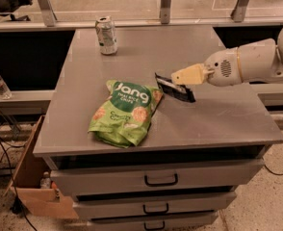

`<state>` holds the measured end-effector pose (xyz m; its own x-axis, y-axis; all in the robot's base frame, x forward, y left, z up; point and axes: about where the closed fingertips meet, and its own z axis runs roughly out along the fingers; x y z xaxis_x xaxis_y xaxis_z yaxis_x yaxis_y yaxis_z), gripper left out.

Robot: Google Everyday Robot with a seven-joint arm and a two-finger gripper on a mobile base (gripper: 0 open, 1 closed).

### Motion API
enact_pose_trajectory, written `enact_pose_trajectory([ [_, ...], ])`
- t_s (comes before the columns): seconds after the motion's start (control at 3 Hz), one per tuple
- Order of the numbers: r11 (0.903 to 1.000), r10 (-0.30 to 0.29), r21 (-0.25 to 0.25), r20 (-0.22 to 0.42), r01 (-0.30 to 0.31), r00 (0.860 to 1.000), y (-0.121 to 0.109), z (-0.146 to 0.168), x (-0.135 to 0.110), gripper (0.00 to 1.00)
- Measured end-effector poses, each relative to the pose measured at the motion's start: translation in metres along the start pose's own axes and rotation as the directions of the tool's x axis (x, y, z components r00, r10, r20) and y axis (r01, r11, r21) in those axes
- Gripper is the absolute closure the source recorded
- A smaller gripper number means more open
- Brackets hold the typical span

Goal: Move rxbar blueberry near green rice chip bag

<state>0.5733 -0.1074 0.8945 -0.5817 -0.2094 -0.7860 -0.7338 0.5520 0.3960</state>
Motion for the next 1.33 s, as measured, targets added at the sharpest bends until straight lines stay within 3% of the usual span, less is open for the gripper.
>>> enact_pose_trajectory([
  [0.67, 0.997, 0.038, -0.067, -0.012, -0.039, 0.999, 0.013, 0.01, 0.013, 0.14],
  [1.0, 0.9968, 0.044, -0.066, -0.012, -0.045, 0.999, 0.013, 0.009, 0.014, 0.0],
  [1.33, 0.9996, 0.029, 0.003, 0.031, -0.029, 0.999, -0.004, -0.009, -0.001, 0.0],
])
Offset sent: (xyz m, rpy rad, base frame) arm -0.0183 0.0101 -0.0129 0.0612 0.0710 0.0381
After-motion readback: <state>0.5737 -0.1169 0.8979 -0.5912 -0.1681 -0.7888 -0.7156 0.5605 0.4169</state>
